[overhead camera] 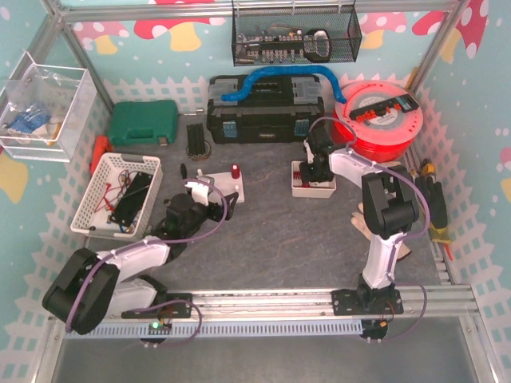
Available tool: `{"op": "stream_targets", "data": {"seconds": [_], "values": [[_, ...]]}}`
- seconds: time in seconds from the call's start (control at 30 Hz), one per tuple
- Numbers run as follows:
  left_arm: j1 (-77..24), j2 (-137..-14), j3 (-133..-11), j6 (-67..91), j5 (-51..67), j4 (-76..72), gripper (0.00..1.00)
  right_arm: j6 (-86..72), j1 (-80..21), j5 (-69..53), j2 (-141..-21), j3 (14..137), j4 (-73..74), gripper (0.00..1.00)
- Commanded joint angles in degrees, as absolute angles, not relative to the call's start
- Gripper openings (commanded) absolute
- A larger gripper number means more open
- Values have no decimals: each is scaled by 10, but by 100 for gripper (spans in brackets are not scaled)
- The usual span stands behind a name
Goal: Install the large spring
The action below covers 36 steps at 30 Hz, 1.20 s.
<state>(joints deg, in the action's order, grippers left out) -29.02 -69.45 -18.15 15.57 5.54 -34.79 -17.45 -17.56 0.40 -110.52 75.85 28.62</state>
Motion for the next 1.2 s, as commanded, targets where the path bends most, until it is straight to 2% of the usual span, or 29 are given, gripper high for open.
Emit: {"op": "stream_targets", "data": {"seconds": [0.0, 0.23, 0.33, 0.43, 0.53, 0.6, 0.77, 0.87, 0.93, 1.03, 1.17], "values": [[-294, -685, -177, 145, 46, -365, 99, -175, -175, 29, -1112, 790, 287, 56], [-294, -681, -177, 143, 43, -363, 99, -156, -176, -3, -1057, 764, 277, 54], [-294, -681, -176, 144, 44, -363, 99, -101, -177, -35, -1036, 731, 228, 49], [-294, -684, -177, 145, 46, -363, 99, -50, -178, -16, -1023, 712, 201, 44], [-294, -684, -175, 149, 50, -367, 99, 4, -177, -18, -1014, 683, 171, 45], [-294, -684, -173, 152, 56, -371, 99, 48, -177, -67, -1012, 675, 166, 45], [-296, -686, -172, 158, 67, -376, 99, 119, -179, -71, -1016, 667, 142, 45], [-298, -684, -171, 157, 67, -376, 99, 110, -179, -46, -1034, 685, 157, 44], [-298, -681, -171, 156, 63, -371, 99, 79, -179, -44, -1041, 706, 195, 46], [-298, -675, -171, 155, 58, -371, 99, 31, -179, -61, -1034, 722, 240, 54], [-297, -666, -168, 156, 54, -369, 99, -4, -180, -72, -1041, 744, 301, 58]]}}
